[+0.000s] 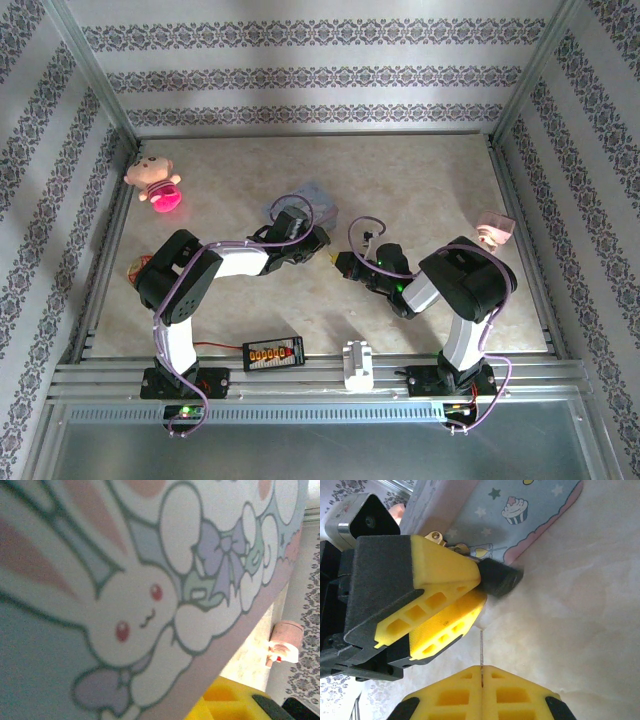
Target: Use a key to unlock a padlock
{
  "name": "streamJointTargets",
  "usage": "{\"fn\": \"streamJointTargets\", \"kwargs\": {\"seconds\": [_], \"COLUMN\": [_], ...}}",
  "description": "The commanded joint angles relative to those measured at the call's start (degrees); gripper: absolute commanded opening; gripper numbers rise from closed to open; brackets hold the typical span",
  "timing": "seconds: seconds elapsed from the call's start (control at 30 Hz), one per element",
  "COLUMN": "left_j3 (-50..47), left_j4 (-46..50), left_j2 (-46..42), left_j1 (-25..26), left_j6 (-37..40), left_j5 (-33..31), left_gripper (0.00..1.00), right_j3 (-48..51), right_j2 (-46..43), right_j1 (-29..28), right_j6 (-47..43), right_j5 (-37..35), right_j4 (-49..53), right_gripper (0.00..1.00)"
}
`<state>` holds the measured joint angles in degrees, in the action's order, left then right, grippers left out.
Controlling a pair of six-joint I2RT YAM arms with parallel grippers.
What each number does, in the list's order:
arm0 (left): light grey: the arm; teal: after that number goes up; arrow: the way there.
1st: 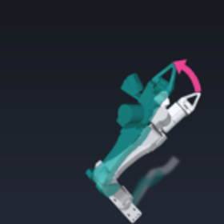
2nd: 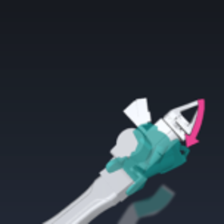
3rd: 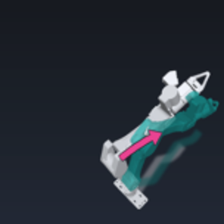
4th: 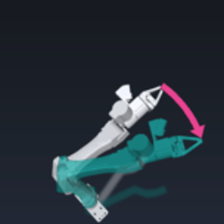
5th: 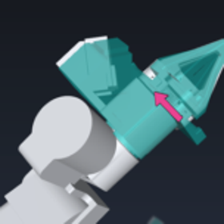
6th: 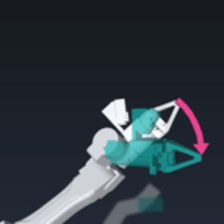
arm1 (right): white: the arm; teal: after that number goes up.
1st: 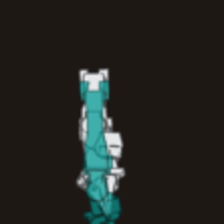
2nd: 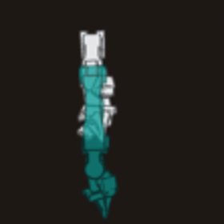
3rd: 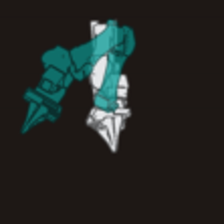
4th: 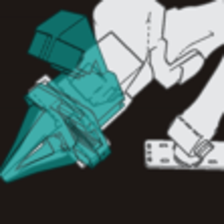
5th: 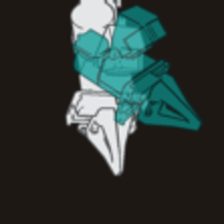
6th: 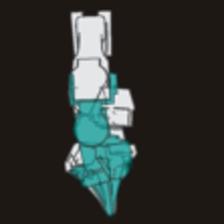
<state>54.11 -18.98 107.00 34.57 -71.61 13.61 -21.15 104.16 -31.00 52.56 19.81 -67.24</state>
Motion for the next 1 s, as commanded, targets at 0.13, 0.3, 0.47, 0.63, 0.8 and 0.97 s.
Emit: {"fn": "streamJointTargets", "kwargs": {"seconds": [0.13,0.3,0.47,0.63,0.8,0.97], "left_j3": [-1.4,-1.7,-1.6,-0.6,1.8,1.9], "left_j4": [-0.2,-0.2,1.6,4.4,8.7,6.8], "left_j2": [-0.1,0.0,0.5,1.3,2.1,2.9], "left_j1": [-1.2,-1.2,-1.3,-0.6,1.9,4.4], "left_j6": [-3.7,-3.8,-2.8,0.1,5.6,11.7], "left_j5": [2.7,2.7,0.6,-4.5,-14.3,-24.9], "left_gripper": [0.14,0.22,0.51,0.54,0.52,0.48], "right_j3": [0.5,1.1,3.0,3.5,3.4,4.0], "right_j2": [-1.8,-2.4,-2.8,-2.6,-3.0,-3.9], "right_j1": [-0.4,0.1,1.3,2.4,3.1,3.6], "right_j6": [-1.4,-1.0,0.0,0.4,0.4,0.5], "right_j5": [-1.3,-3.0,-3.0,-3.2,-2.7,-2.4], "right_j4": [-3.4,-3.5,-2.9,-3.1,-3.2,-3.1], "right_gripper": [0.00,0.00,0.00,0.00,0.00,0.00]}}
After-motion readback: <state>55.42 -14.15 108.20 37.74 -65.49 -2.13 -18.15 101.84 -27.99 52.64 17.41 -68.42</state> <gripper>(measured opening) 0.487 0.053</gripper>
